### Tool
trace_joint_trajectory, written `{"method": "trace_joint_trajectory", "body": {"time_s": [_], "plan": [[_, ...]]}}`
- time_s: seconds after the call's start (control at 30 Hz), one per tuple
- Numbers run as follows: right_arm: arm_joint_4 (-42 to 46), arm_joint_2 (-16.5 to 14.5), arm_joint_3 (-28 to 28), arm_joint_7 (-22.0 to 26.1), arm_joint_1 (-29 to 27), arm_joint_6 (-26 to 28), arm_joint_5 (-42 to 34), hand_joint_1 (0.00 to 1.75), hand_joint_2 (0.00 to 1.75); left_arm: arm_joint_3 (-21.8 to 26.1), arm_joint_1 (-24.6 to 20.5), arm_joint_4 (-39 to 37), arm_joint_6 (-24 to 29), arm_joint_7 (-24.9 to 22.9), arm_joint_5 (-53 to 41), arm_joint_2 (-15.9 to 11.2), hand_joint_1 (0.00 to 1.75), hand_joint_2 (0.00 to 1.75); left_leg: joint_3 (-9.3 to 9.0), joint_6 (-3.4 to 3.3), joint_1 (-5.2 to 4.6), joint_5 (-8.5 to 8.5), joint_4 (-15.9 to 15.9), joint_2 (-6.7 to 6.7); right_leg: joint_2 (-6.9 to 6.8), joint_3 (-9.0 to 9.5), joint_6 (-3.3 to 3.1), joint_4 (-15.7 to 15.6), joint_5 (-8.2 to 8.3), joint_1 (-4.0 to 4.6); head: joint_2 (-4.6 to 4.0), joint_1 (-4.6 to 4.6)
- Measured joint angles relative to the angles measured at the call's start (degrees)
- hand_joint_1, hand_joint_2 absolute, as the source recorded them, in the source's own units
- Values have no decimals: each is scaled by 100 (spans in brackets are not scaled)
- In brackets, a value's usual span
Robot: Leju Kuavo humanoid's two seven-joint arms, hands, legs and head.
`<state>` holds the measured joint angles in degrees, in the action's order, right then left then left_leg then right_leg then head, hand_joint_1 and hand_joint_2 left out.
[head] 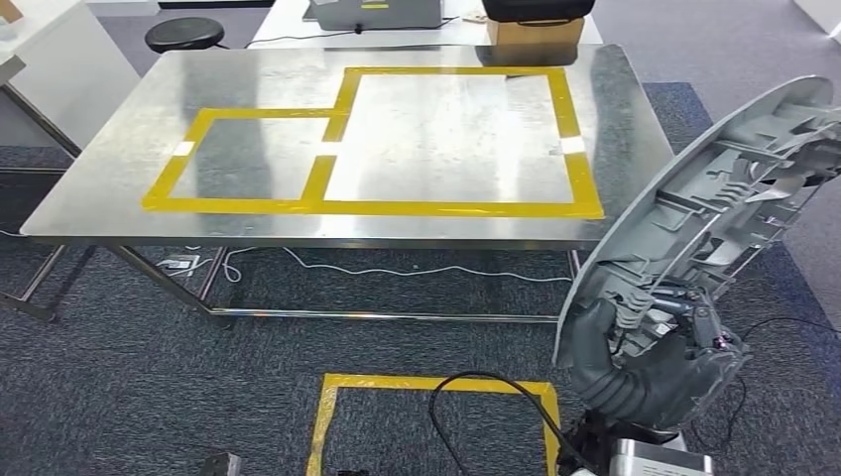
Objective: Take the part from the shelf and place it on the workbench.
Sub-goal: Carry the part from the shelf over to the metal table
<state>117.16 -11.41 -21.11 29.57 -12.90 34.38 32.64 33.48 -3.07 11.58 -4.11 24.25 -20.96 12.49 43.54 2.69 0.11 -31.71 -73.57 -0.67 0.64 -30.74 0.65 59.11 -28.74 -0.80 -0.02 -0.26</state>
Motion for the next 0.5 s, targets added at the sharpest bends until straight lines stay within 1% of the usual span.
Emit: {"method": "trace_joint_trajectory", "body": {"time_s": [0.03,0.07,0.1,0.13,0.17,0.2,0.23,0.3,0.33,0.37,0.4,0.43,0.47,0.5], "plan": [[-2,0,-1,0,1,0,-7,175,175,2,5,0,1,-4,-5,-1,0,175,12,-15,-1,177,107,0,12,39,6,0,-36,1,0,-1],[-3,0,-3,1,2,0,-14,175,175,3,7,0,-2,-5,-13,-1,0,175,-82,-37,-4,434,407,0,22,88,18,-1,-78,1,0,-1],[-5,0,-5,3,3,1,-22,175,175,4,7,0,-8,-5,-25,-1,0,175,-231,-67,-8,698,799,-1,28,128,39,-4,-125,3,0,-2],[-7,0,-7,7,5,1,-31,175,175,5,6,0,-19,-5,-38,-1,0,175,-382,-95,-15,883,1152,-2,37,164,68,1,-181,16,0,-5],[-7,1,-9,15,8,3,-39,175,175,6,6,0,-33,-4,-50,0,0,175,-489,-119,-21,983,1391,-3,41,190,98,-5,-229,28,0,-3],[-8,1,-9,25,11,5,-45,175,175,7,6,0,-47,-2,-58,1,0,175,-544,-142,-29,1002,1509,-4,43,207,127,-21,-264,36,0,-2],[-8,2,-9,35,15,8,-49,175,175,7,6,0,-60,2,-62,2,0,175,-560,-162,-36,973,1531,-6,45,232,154,-44,-287,42,0,1],[-7,3,-9,48,20,14,-54,175,175,10,6,0,-77,12,-66,5,0,175,-589,-212,-19,946,1562,-7,33,278,210,-71,-330,35,0,9],[-7,6,-10,51,25,16,-56,175,175,11,5,0,-81,18,-67,7,0,175,-613,-242,-6,932,1580,-5,19,246,239,33,-407,35,0,22],[-9,9,-13,54,32,15,-58,175,175,13,1,0,-86,23,-68,10,0,175,-639,-270,7,918,1597,-3,7,140,262,269,-539,35,0,35],[-13,13,-15,56,39,15,-60,175,175,15,-3,0,-89,27,-69,11,0,175,-655,-297,7,900,1600,-1,-6,-47,278,628,-706,34,0,50],[-20,16,-18,58,46,14,-61,175,175,19,-5,0,-91,31,-72,11,0,175,-666,-317,6,884,1600,0,-11,-286,291,1042,-872,32,0,60],[-29,18,-20,58,49,13,-62,175,175,24,-4,0,-92,31,-75,11,0,175,-676,-327,5,870,1599,0,-12,-507,300,1388,-968,29,0,63],[-37,19,-20,59,51,13,-63,175,175,28,1,0,-92,32,-77,11,0,175,-692,-330,4,855,1599,-4,-13,-655,309,1565,-949,26,0,67]]}}
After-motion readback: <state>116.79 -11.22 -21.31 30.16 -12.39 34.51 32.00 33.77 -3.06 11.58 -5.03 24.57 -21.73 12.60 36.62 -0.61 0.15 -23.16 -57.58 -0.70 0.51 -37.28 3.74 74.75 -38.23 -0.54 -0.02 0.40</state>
